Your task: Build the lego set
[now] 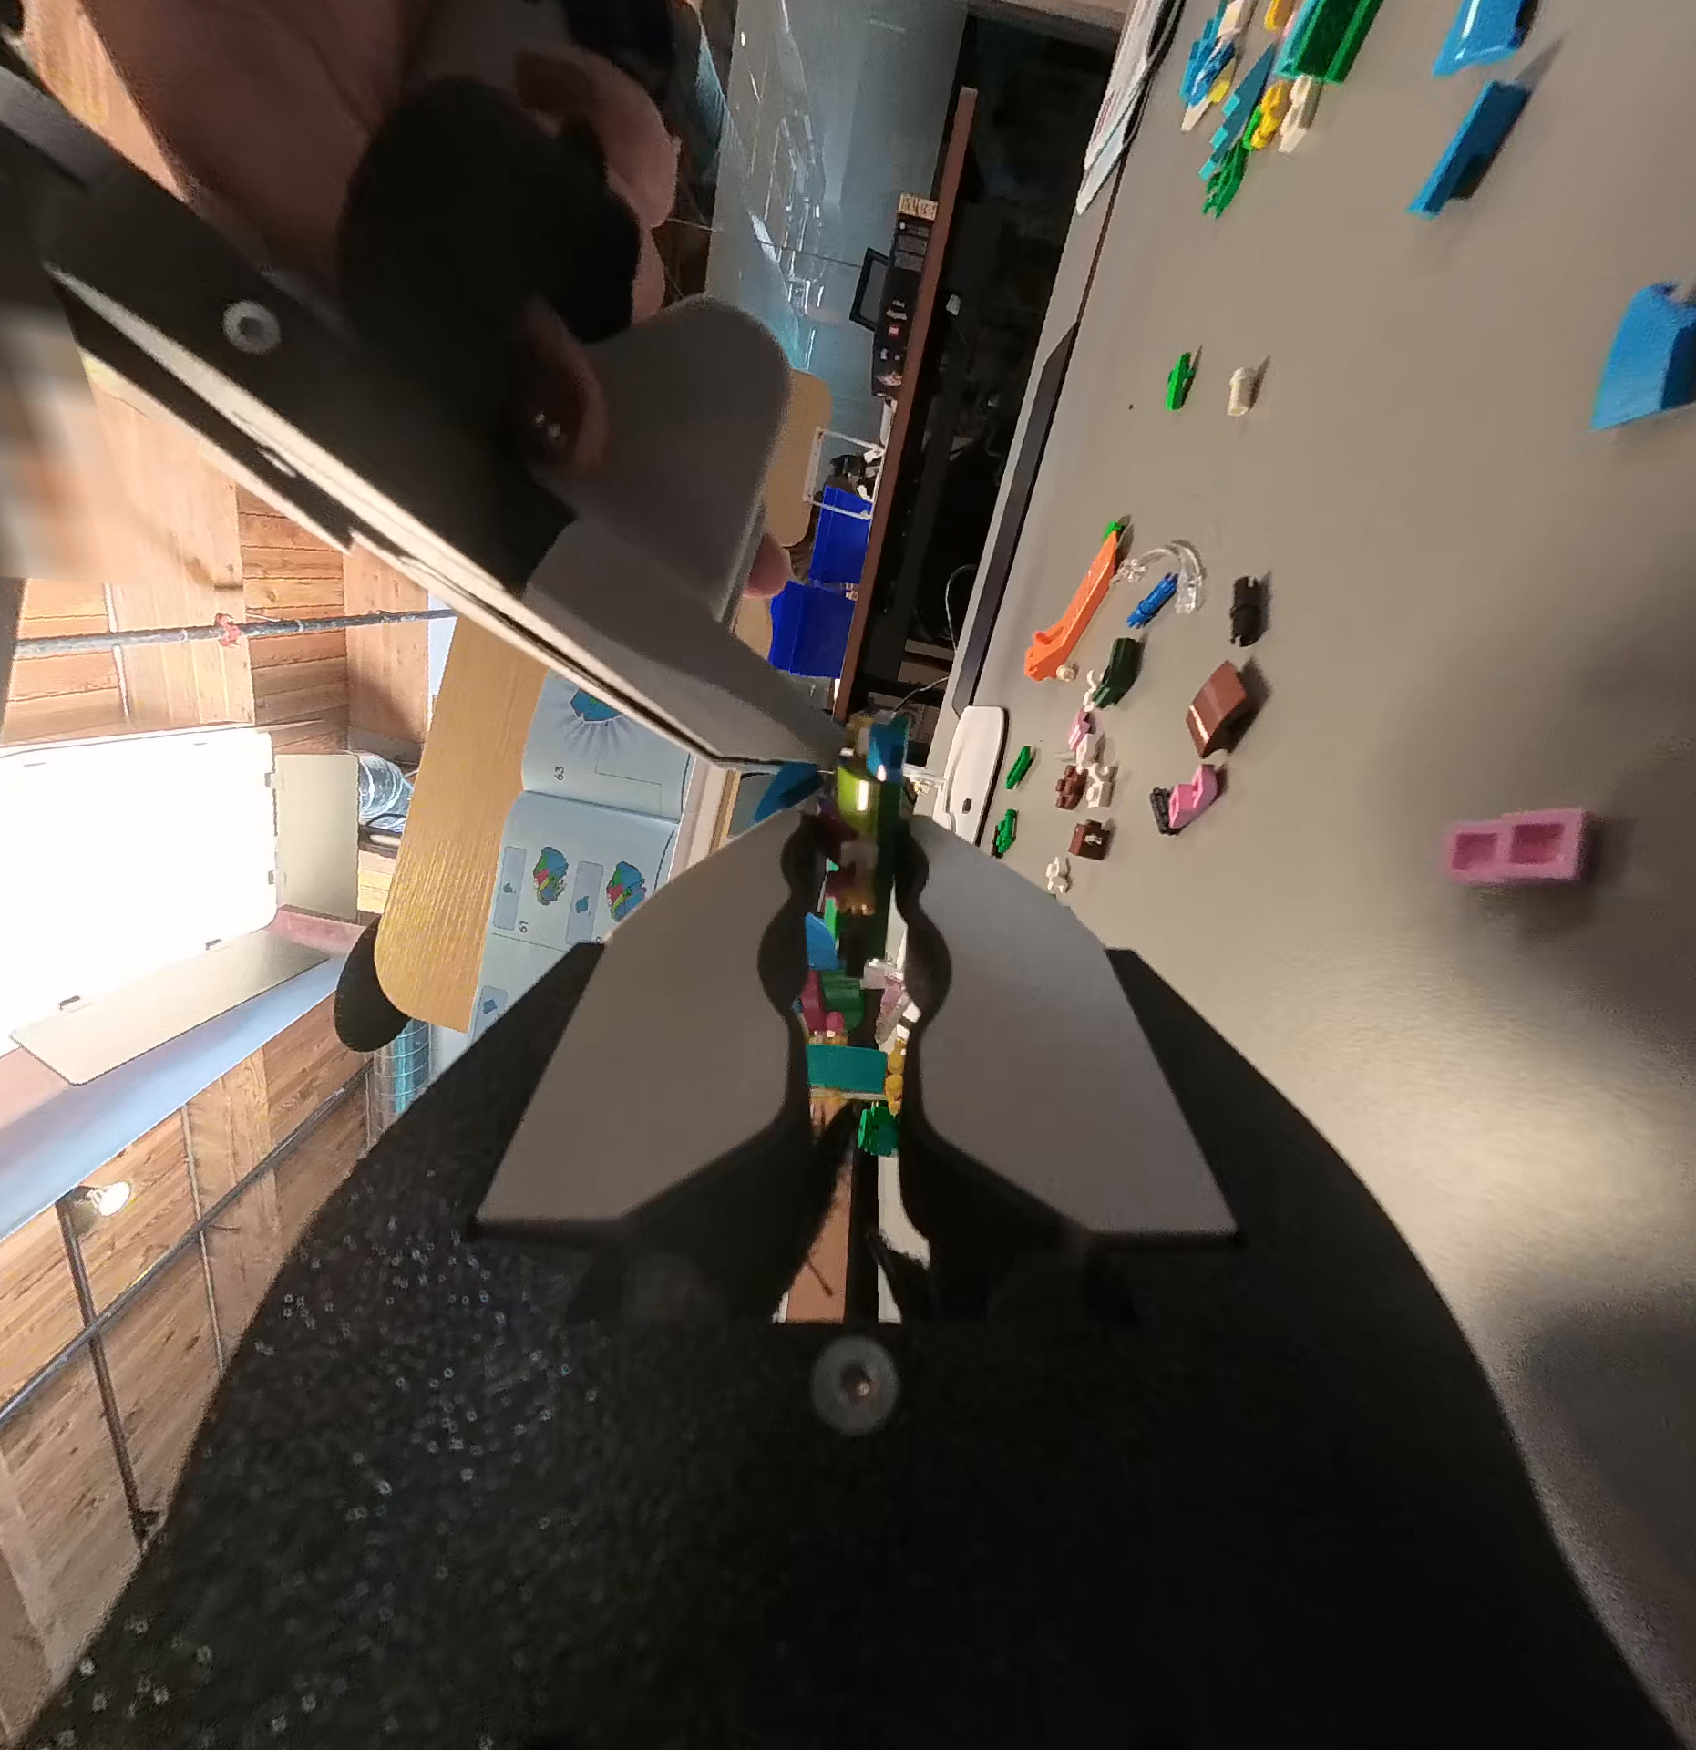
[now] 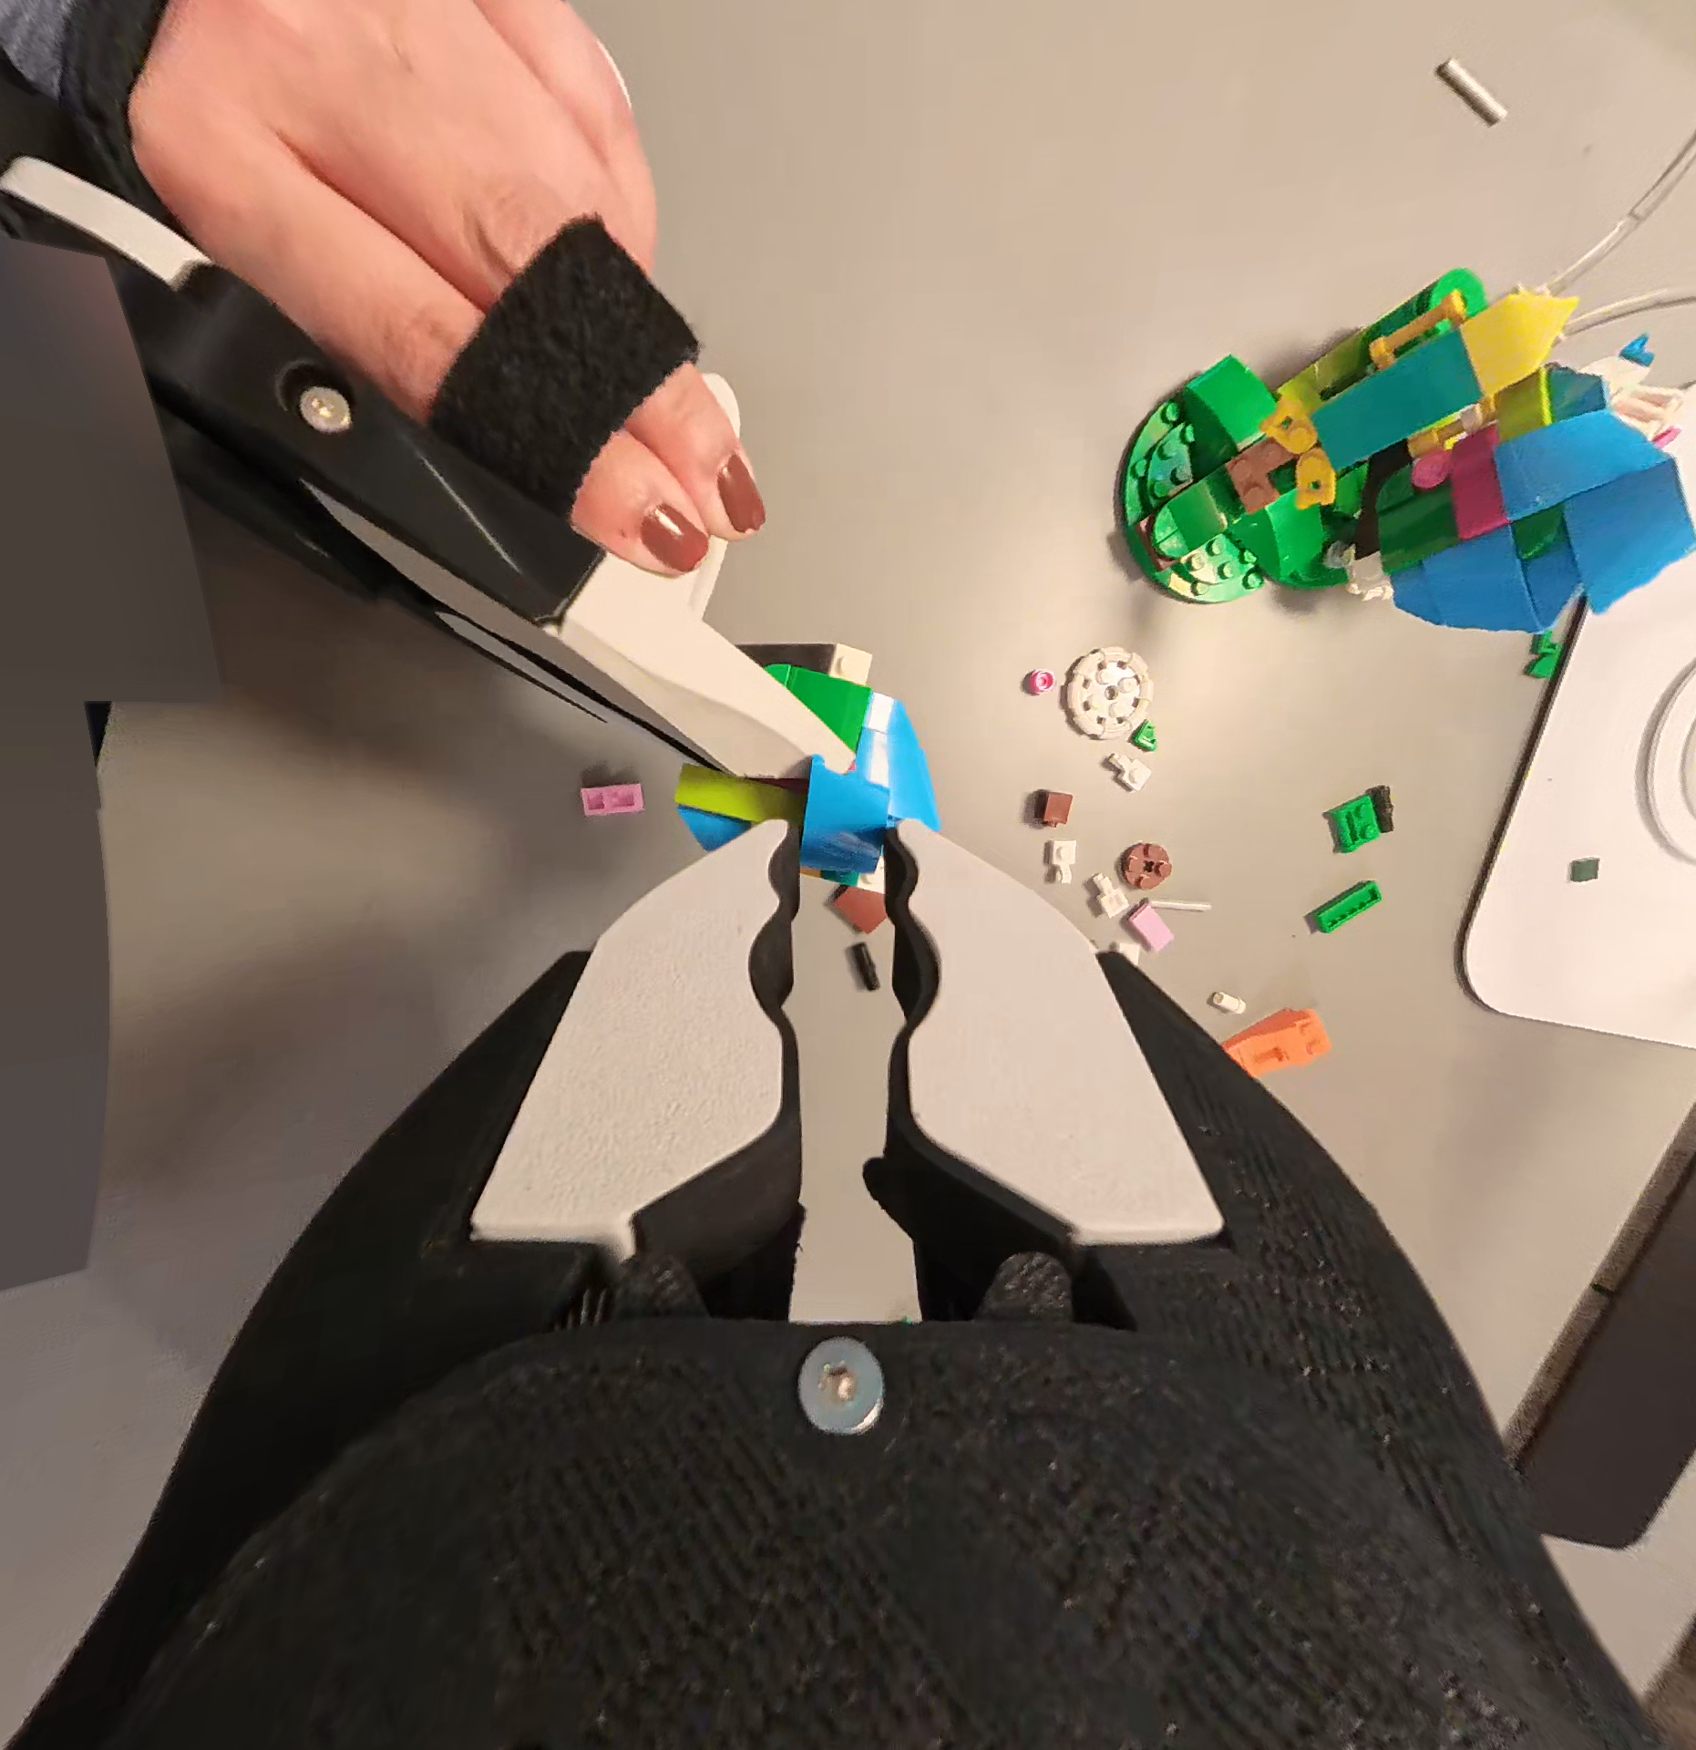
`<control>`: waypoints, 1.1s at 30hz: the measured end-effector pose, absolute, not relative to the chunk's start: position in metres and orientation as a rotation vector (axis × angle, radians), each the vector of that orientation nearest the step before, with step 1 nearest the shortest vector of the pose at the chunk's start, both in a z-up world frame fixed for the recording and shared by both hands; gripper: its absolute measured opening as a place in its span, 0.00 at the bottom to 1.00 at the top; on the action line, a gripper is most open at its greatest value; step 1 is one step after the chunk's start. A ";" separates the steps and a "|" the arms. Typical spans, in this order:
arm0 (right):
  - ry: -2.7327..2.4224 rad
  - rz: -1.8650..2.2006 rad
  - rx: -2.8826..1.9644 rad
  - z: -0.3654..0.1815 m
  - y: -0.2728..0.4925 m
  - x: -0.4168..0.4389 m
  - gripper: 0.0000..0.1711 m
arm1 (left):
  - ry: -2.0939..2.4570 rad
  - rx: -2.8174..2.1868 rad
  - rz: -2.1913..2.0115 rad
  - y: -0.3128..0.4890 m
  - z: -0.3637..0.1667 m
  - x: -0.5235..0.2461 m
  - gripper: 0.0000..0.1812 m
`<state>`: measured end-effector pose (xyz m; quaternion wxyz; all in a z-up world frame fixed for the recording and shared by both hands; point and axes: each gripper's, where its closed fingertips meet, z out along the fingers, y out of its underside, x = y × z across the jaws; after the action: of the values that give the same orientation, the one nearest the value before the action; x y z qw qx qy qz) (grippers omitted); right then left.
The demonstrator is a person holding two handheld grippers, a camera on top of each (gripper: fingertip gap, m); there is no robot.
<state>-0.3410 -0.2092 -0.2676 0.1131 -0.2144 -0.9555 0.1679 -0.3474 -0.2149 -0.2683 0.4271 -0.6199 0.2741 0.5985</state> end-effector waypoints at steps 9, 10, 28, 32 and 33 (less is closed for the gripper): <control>-2.710 0.554 -0.507 -0.256 -0.214 -0.339 0.10 | 0.558 -1.528 1.392 -0.220 -0.258 -0.350 0.08; -2.694 0.583 -0.507 -0.255 -0.215 -0.338 0.11 | 0.543 -1.529 1.376 -0.221 -0.257 -0.351 0.08; -2.717 0.646 -0.851 -0.258 -0.208 -0.335 0.08 | 0.709 -1.498 1.479 -0.213 -0.266 -0.336 0.08; -2.728 0.558 -0.857 -0.262 -0.205 -0.338 0.08 | 0.710 -1.498 1.485 -0.214 -0.267 -0.337 0.08; -2.732 0.557 -0.861 -0.262 -0.205 -0.338 0.08 | 0.707 -1.496 1.483 -0.214 -0.267 -0.337 0.08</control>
<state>-0.3380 -0.2055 -0.2619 0.1115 -0.2932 -0.9304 0.1897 -0.3369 -0.2139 -0.2667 0.4437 -0.6035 0.2850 0.5981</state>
